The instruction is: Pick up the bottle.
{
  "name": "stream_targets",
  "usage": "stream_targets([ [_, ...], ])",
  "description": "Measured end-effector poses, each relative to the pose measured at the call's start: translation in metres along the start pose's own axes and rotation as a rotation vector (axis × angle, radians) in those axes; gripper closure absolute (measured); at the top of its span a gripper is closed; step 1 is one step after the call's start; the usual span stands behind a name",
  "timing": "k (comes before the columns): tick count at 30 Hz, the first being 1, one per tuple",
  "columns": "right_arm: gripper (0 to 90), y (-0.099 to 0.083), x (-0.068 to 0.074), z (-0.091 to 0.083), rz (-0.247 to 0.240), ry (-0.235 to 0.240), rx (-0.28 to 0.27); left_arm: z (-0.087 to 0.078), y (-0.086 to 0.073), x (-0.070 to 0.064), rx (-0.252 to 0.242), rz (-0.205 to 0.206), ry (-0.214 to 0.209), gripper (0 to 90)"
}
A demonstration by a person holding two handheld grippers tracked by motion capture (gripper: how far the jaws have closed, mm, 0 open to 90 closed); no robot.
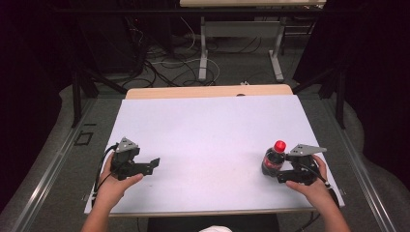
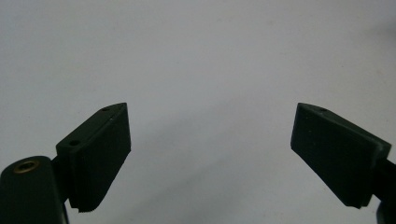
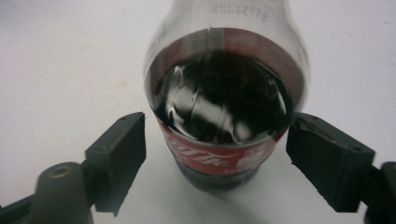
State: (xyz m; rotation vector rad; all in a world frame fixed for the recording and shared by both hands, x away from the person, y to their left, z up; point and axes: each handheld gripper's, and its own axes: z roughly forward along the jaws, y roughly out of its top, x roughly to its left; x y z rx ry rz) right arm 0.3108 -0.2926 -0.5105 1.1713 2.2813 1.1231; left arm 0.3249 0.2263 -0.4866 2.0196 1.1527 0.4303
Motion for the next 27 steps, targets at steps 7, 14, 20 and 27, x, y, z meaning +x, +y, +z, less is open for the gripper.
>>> stream_targets([
  [7, 26.1, 0.001, 0.000, 0.003, -0.015, -0.023, -0.027, 0.000, 0.000, 0.000, 0.008, 0.004, 0.002, 13.5],
  [14, 26.7, 0.001, 0.000, 0.007, 0.011, -0.020, -0.040, 0.002, -0.001, 0.000, 0.015, 0.007, 0.004, 13.8],
  [20, 26.5, 0.001, 0.000, 0.010, 0.023, -0.025, -0.053, 0.001, -0.001, 0.000, 0.014, 0.004, 0.004, 13.9],
  [27, 27.1, 0.000, -0.001, 0.012, 0.032, -0.028, -0.065, 0.003, -0.001, 0.000, 0.009, 0.008, 0.007, 14.1],
])
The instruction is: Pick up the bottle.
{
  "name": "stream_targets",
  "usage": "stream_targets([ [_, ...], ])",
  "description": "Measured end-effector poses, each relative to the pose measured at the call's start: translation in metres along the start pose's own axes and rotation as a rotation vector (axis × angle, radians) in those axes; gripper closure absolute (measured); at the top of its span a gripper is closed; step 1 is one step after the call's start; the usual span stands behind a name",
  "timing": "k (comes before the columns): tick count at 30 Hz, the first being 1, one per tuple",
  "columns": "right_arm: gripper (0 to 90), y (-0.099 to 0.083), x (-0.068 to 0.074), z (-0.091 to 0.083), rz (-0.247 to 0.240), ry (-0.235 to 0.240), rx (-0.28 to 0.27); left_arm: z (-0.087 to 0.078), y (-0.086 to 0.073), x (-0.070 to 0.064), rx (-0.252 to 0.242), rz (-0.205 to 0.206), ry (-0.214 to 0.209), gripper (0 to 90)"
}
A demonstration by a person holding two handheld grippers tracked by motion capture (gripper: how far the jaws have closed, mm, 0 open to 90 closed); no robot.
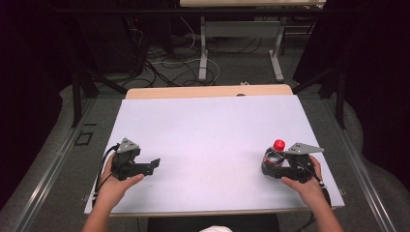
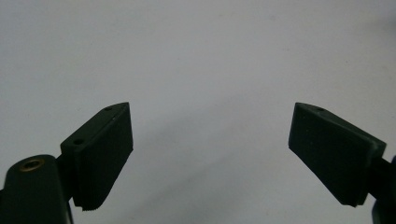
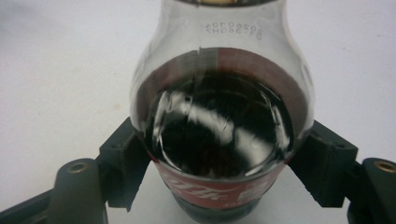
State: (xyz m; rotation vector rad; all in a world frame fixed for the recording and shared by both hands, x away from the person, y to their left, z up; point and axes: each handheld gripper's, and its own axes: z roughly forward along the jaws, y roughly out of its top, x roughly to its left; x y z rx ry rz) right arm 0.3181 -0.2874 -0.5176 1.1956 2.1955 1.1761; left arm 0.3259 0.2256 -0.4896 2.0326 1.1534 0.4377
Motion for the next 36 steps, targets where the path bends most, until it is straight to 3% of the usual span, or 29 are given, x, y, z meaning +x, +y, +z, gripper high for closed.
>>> stream_targets([
  [13, 27.9, 0.001, 0.004, -0.003, -0.043, -0.026, -0.012, -0.002, 0.000, 0.001, 0.009, -0.003, 0.000, 14.2],
  [22, 29.0, 0.002, 0.007, -0.005, -0.036, -0.038, -0.021, -0.002, 0.000, 0.002, 0.014, 0.002, 0.001, 14.2],
  [36, 29.3, 0.013, 0.013, -0.006, -0.071, -0.058, -0.021, -0.001, 0.000, 0.001, -0.005, -0.027, 0.006, 14.2],
])
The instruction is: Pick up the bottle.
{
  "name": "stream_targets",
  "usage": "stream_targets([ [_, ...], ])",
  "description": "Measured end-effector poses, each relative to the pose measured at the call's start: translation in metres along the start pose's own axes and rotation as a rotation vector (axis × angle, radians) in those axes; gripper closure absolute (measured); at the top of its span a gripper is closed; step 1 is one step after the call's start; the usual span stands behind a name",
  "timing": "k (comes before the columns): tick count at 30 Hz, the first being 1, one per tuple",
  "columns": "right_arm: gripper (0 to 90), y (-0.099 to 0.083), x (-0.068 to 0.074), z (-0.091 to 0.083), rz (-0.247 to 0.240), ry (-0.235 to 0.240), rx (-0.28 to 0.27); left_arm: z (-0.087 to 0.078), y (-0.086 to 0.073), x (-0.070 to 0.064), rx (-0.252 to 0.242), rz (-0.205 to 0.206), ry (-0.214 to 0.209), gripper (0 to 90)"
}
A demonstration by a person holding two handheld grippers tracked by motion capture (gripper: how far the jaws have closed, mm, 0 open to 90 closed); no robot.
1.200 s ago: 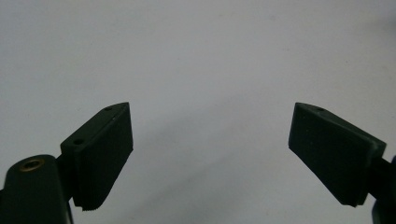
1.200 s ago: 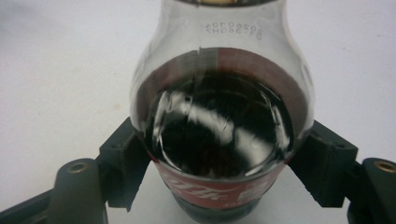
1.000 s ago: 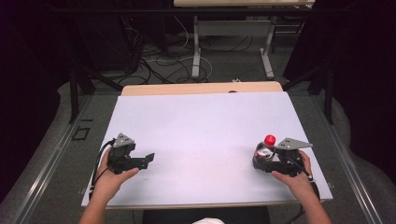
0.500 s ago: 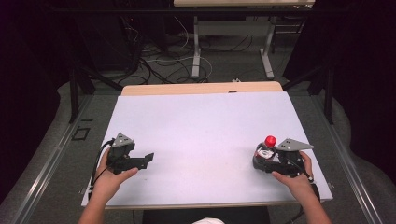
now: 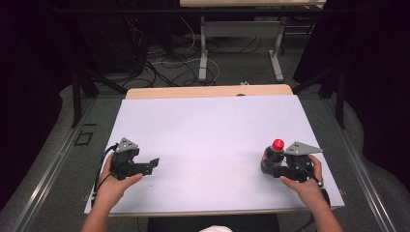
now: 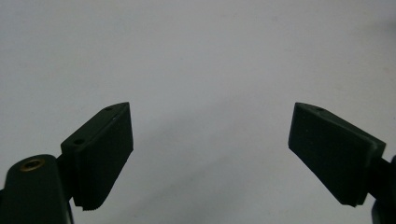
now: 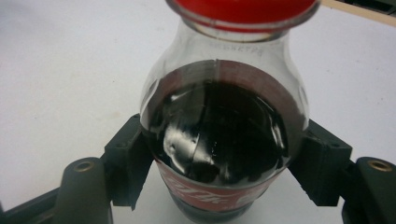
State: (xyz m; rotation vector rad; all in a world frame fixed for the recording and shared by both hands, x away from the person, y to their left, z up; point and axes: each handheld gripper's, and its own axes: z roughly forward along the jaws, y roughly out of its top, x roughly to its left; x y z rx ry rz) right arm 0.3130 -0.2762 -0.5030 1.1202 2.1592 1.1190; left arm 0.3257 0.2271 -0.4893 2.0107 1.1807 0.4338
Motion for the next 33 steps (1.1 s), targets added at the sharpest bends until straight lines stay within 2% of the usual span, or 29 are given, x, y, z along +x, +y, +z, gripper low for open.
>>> stream_targets([
  [1, 29.3, 0.002, 0.000, 0.001, -0.014, 0.009, -0.006, 0.000, 0.000, -0.001, 0.000, -0.008, -0.006, 14.2],
  [3, 29.3, 0.005, 0.002, 0.001, -0.004, 0.016, -0.002, -0.001, 0.000, 0.001, 0.023, 0.008, -0.013, 14.2],
  [6, 29.3, 0.012, 0.006, 0.004, -0.016, 0.031, -0.003, 0.001, 0.000, 0.000, 0.001, -0.009, -0.004, 14.2],
  [8, 29.3, 0.016, 0.009, 0.005, -0.027, 0.038, -0.010, 0.001, 0.000, 0.001, 0.005, 0.003, 0.002, 14.2],
  [12, 29.4, 0.025, 0.014, 0.007, -0.035, 0.043, -0.025, 0.001, -0.001, 0.002, 0.015, -0.013, -0.011, 14.2],
  [13, 29.4, 0.026, 0.016, 0.007, -0.024, 0.036, -0.029, 0.001, -0.001, 0.003, 0.021, -0.003, -0.008, 14.2],
  [18, 29.5, 0.039, 0.023, 0.010, -0.039, 0.061, -0.042, -0.001, 0.000, 0.003, 0.021, 0.008, -0.008, 14.2],
  [20, 29.5, 0.044, 0.028, 0.011, -0.047, 0.065, -0.046, 0.000, -0.001, 0.002, -0.002, -0.006, 0.002, 14.2],
  [27, 29.4, 0.063, 0.046, 0.020, -0.096, 0.101, -0.057, 0.000, -0.002, 0.004, -0.013, -0.027, 0.000, 14.2],
  [29, 29.4, 0.067, 0.051, 0.023, -0.114, 0.120, -0.048, -0.001, -0.001, 0.005, -0.006, -0.022, -0.004, 14.2],
  [33, 29.5, 0.073, 0.062, 0.029, -0.126, 0.160, -0.043, 0.001, -0.002, 0.004, -0.018, -0.045, -0.013, 14.2],
])
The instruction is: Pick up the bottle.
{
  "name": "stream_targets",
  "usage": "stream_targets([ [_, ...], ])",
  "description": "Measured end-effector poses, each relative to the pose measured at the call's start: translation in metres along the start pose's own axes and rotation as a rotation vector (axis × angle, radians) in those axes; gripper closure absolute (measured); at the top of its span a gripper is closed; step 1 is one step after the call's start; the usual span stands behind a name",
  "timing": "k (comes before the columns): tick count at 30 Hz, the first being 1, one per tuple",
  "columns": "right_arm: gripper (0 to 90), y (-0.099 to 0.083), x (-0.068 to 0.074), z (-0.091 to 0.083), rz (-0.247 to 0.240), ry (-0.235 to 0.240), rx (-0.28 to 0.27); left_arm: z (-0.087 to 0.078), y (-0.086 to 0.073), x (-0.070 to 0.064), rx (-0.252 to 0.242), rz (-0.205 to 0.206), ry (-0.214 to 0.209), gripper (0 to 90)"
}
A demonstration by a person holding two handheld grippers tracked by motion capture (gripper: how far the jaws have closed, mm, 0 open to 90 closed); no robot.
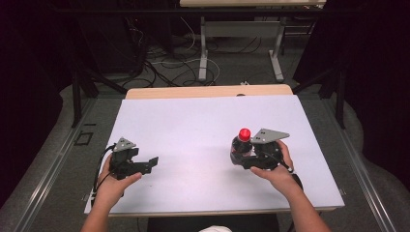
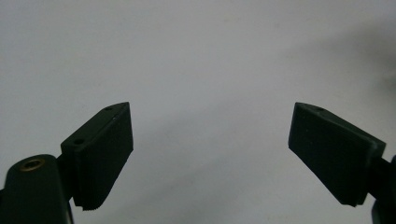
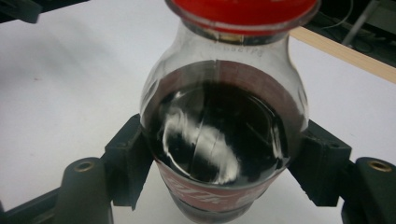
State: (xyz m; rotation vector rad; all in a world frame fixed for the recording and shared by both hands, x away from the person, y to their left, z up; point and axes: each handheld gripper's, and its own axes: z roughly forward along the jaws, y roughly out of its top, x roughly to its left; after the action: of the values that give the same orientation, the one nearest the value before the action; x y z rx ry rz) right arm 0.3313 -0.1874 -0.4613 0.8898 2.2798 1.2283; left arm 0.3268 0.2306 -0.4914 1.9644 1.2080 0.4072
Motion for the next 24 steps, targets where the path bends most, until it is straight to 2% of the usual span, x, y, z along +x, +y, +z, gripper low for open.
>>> stream_targets([
  [5, 29.5, 0.005, 0.010, 0.010, -0.030, 0.028, 0.004, 0.000, 0.001, 0.000, 0.011, 0.004, -0.005, 14.3],
  [6, 29.5, 0.006, 0.012, 0.013, -0.031, 0.036, -0.001, 0.003, 0.001, -0.003, -0.019, -0.022, 0.003, 14.3],
  [7, 29.5, 0.006, 0.013, 0.015, -0.044, 0.042, 0.003, 0.002, 0.002, -0.002, -0.006, -0.006, -0.006, 14.2],
  [8, 29.5, 0.007, 0.015, 0.017, -0.047, 0.046, 0.000, 0.003, 0.002, -0.006, -0.028, -0.025, -0.007, 13.9],
  [9, 29.5, 0.007, 0.016, 0.019, -0.051, 0.057, 0.005, 0.001, 0.004, -0.006, -0.007, -0.011, -0.018, 13.5],
  [10, 29.5, 0.007, 0.018, 0.021, -0.055, 0.064, 0.010, 0.001, 0.005, -0.008, -0.023, -0.013, -0.017, 13.0],
  [11, 29.5, 0.006, 0.019, 0.023, -0.055, 0.066, 0.006, 0.000, 0.006, -0.010, -0.025, 0.004, -0.016, 12.3],
  [14, 29.5, 0.004, 0.023, 0.028, -0.059, 0.086, 0.006, 0.001, 0.009, -0.019, -0.063, 0.014, -0.041, 11.4],
  [16, 29.5, 0.003, 0.026, 0.031, -0.061, 0.098, 0.013, 0.003, 0.012, -0.025, -0.069, 0.025, -0.066, 10.4],
  [20, 29.5, 0.001, 0.030, 0.035, -0.056, 0.119, 0.018, 0.004, 0.023, -0.041, -0.093, 0.089, -0.106, 7.5],
  [24, 29.5, 0.000, 0.032, 0.036, -0.048, 0.131, 0.017, 0.003, 0.034, -0.056, -0.133, 0.125, -0.145, 4.2],
])
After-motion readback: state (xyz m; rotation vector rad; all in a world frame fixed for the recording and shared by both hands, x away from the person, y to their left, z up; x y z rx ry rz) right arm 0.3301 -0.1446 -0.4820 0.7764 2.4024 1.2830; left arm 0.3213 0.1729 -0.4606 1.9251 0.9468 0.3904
